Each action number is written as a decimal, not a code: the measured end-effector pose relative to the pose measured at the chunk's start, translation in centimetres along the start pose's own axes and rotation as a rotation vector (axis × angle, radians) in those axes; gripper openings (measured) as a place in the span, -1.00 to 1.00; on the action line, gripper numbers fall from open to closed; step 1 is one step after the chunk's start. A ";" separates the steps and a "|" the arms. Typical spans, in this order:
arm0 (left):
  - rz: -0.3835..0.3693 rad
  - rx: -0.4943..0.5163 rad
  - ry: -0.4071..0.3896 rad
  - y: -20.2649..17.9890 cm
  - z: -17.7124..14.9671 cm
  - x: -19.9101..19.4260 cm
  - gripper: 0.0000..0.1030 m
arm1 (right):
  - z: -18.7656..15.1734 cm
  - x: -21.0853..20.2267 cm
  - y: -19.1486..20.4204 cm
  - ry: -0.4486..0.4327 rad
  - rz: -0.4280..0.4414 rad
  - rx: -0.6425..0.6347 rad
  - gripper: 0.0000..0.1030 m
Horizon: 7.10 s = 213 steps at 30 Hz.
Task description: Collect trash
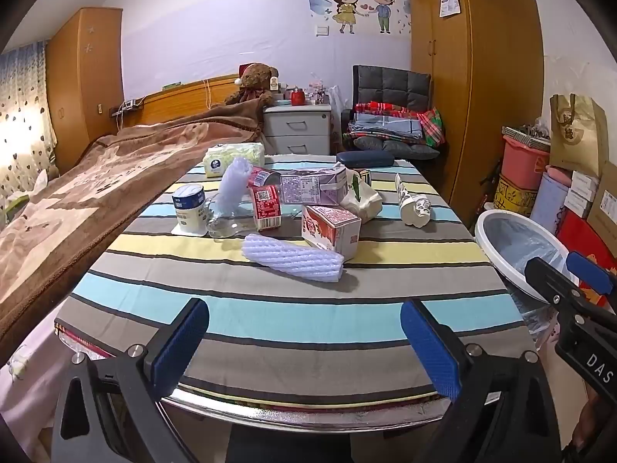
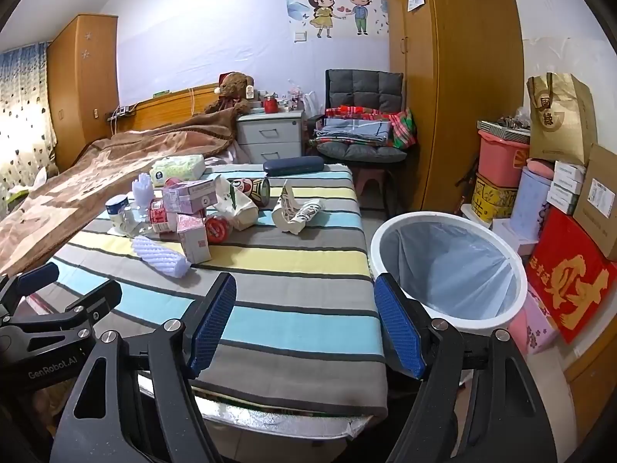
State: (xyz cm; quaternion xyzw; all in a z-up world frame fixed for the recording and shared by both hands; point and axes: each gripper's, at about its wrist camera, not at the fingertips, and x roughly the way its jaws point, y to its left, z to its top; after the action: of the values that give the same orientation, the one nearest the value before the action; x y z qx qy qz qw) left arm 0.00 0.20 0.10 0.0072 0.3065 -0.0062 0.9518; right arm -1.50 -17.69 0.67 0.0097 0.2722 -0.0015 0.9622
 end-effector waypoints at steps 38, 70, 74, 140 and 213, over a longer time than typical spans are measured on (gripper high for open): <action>0.003 -0.004 -0.004 0.2 0.2 -0.2 0.97 | 0.0 -0.1 -0.1 -0.008 -0.003 0.001 0.47; 0.001 -0.005 -0.003 0.3 0.1 -0.2 0.97 | 0.0 -0.1 0.0 -0.008 -0.006 -0.006 0.47; 0.000 -0.007 0.003 0.5 0.1 0.1 0.97 | 0.0 0.3 0.1 -0.004 -0.004 -0.007 0.47; 0.055 -0.165 0.216 19.0 9.7 24.0 0.45 | 4.8 13.0 9.6 0.190 0.249 -0.117 0.31; -0.324 0.149 0.067 -3.4 9.5 7.4 -0.06 | 3.8 5.0 -2.2 0.026 0.111 0.090 -0.26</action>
State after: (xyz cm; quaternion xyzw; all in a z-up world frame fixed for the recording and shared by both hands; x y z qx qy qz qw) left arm 11.46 -3.38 3.43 0.0285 0.3338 -0.1820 0.9245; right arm 4.71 -19.90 1.28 0.0679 0.2832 0.0401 0.9558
